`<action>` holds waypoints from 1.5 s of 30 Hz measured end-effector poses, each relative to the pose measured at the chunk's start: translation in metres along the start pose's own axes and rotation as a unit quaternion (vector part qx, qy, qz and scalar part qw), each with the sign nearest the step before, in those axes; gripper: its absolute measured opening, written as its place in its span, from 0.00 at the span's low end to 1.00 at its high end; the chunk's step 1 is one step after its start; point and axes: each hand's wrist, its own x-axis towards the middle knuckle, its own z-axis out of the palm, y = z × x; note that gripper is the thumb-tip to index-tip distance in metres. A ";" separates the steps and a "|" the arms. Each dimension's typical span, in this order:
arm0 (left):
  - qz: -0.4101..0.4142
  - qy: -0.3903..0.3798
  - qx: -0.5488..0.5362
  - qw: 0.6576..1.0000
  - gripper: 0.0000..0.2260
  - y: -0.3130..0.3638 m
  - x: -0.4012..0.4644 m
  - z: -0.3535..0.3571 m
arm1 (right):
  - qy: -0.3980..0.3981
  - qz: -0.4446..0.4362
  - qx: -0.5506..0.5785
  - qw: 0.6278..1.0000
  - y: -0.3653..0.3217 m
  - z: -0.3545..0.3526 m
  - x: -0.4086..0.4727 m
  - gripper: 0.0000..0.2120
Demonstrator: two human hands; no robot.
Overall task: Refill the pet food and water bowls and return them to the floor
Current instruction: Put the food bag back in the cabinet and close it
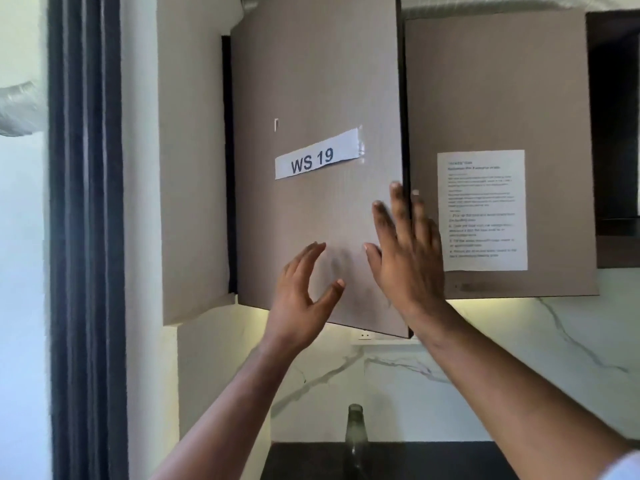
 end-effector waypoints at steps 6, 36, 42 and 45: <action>-0.003 -0.001 0.125 0.992 0.32 -0.051 0.016 0.048 | -0.080 0.009 -0.056 0.995 0.047 0.093 -0.032 0.38; -0.022 0.035 0.195 0.980 0.32 -0.135 0.042 0.152 | -0.106 0.028 0.054 0.992 0.081 0.217 -0.067 0.39; -0.078 0.000 0.184 0.980 0.32 -0.149 -0.008 0.155 | -0.157 0.035 0.084 0.983 0.054 0.211 -0.134 0.40; -0.114 -0.032 0.185 0.976 0.33 -0.159 -0.042 0.159 | -0.198 0.055 0.101 0.973 0.043 0.208 -0.172 0.40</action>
